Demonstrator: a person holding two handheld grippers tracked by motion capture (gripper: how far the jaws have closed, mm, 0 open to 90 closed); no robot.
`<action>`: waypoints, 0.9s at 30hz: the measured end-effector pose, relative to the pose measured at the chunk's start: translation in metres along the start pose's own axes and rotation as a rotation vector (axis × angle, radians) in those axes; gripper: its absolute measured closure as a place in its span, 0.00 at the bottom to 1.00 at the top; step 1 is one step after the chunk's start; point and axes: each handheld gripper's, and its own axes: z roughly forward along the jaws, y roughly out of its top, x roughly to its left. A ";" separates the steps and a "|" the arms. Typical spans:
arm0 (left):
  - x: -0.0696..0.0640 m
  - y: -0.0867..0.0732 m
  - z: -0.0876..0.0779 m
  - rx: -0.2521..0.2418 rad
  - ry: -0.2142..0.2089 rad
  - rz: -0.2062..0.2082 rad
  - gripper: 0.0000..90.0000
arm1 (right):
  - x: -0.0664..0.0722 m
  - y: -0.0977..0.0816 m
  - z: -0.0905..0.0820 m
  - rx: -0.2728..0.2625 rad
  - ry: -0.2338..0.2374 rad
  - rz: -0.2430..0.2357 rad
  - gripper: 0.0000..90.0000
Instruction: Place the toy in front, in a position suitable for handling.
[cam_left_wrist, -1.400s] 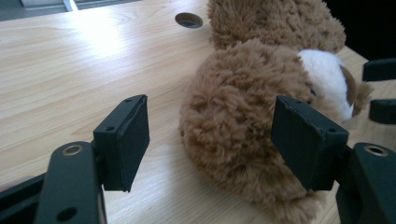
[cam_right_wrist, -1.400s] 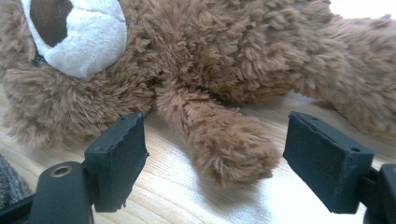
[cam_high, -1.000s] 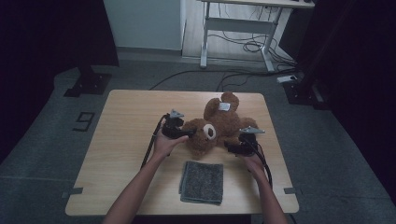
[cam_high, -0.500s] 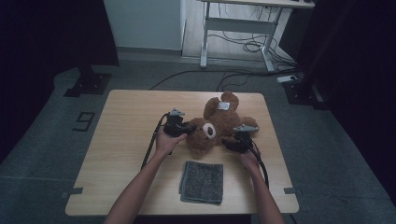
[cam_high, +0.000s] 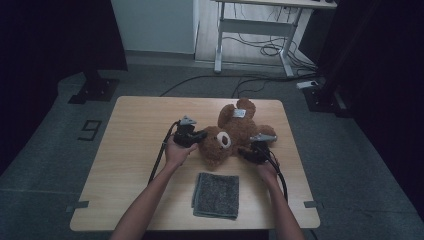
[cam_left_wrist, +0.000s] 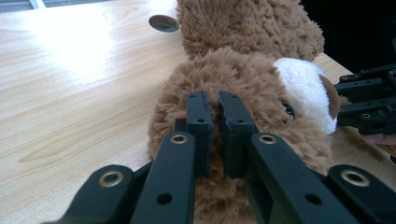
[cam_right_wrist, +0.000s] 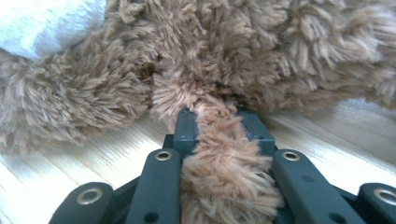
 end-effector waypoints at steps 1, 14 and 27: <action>0.000 0.000 0.000 -0.001 -0.001 0.003 0.94 | 0.000 0.000 0.000 0.000 -0.001 0.001 0.80; 0.002 0.018 -0.015 -0.046 0.009 0.015 0.97 | 0.013 0.012 -0.014 -0.113 -0.010 0.005 0.85; 0.036 0.035 -0.042 -0.074 0.068 -0.031 0.97 | 0.057 0.046 -0.029 -0.285 0.028 -0.051 0.87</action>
